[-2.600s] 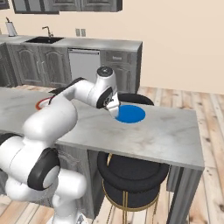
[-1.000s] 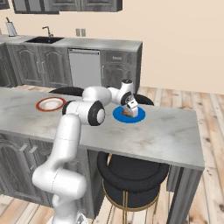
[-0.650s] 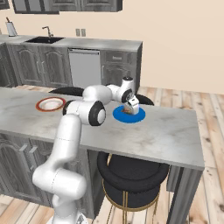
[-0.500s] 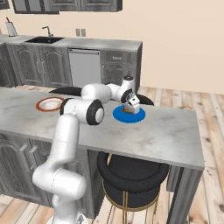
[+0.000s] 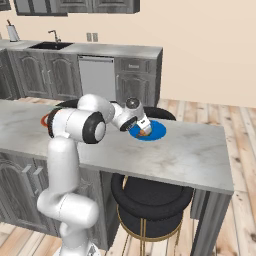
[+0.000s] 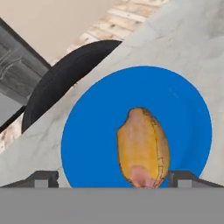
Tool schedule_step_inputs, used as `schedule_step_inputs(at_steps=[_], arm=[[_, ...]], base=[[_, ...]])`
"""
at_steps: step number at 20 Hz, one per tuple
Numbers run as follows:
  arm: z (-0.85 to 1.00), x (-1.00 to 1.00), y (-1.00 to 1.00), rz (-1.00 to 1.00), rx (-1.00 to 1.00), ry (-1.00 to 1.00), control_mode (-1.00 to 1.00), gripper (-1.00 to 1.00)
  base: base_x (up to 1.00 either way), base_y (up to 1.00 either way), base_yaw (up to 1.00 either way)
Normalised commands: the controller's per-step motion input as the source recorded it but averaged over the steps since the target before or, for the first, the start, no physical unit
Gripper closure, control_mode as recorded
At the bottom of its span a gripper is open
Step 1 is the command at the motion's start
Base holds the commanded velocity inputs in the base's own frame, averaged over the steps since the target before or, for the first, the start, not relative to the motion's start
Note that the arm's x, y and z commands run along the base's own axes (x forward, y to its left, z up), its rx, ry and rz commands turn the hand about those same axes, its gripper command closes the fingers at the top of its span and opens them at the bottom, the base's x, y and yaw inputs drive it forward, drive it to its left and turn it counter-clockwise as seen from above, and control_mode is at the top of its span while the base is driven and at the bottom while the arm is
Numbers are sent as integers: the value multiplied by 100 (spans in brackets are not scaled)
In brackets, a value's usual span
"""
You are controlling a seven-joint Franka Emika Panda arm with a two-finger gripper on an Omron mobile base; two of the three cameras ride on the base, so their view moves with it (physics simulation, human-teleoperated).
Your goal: Take the chicken drumsticks from the pan and place one on each plate on the dining counter.
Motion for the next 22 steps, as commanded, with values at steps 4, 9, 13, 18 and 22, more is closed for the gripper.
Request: schedule_step_inputs(at_steps=[4,9,13,18,22], arm=[[100,-100,8,10,-9,-3,-100,-100],[100,-100,3,6,-17,20,-100,-100],[100,-100,10,4,-11,41,-100,-100],[100,-100,37,10,0,38,-100,-100],[100,-100,53,19,0,26,-100,-100]], base=[[0,0,0],[0,0,0],[0,0,0],[0,0,0],[0,0,0]])
